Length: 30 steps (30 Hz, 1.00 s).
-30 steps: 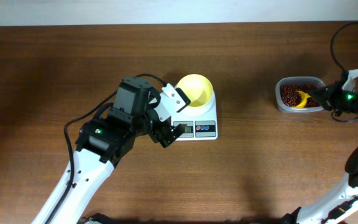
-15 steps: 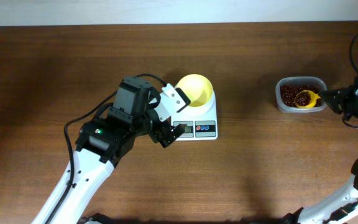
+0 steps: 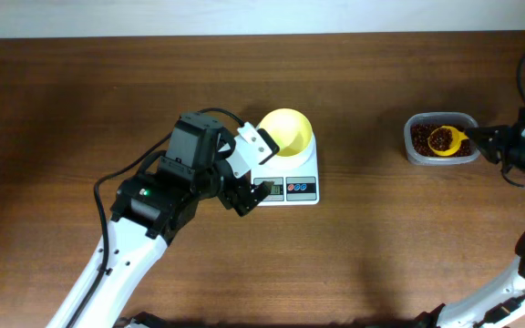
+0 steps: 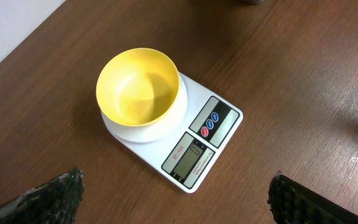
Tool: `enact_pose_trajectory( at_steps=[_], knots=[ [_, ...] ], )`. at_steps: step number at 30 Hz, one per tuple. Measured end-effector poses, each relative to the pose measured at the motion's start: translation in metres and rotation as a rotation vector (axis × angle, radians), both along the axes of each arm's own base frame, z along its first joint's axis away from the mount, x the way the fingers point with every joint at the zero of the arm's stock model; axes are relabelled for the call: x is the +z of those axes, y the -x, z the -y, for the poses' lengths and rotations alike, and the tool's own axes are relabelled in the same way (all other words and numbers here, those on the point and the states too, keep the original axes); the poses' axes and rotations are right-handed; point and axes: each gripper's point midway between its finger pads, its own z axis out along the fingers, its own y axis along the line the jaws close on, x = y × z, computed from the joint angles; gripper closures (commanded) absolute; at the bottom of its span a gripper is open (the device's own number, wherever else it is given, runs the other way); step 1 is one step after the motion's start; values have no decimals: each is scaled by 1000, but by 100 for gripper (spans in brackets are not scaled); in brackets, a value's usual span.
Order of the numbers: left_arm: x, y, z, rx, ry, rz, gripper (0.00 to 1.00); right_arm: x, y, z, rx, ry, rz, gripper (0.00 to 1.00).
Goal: Scoop item into bowl and weigh 50g on scale
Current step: 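Lift the bean-filled yellow scoop out of the tub with the right gripper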
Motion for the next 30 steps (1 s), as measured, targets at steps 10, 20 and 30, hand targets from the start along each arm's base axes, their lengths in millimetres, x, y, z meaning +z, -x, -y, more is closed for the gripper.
enact_pose_trajectory(
  at_steps=[10, 20, 30],
  knots=[
    [0, 0, 0, 0, 0, 0, 1, 13, -2, -6, 22, -56, 61, 96],
    [0, 0, 0, 0, 0, 0, 1, 26, 3, 5, 1, -116, 113, 96],
    [0, 0, 0, 0, 0, 0, 1, 45, 1, 0, 35, -180, 207, 96]
  ],
)
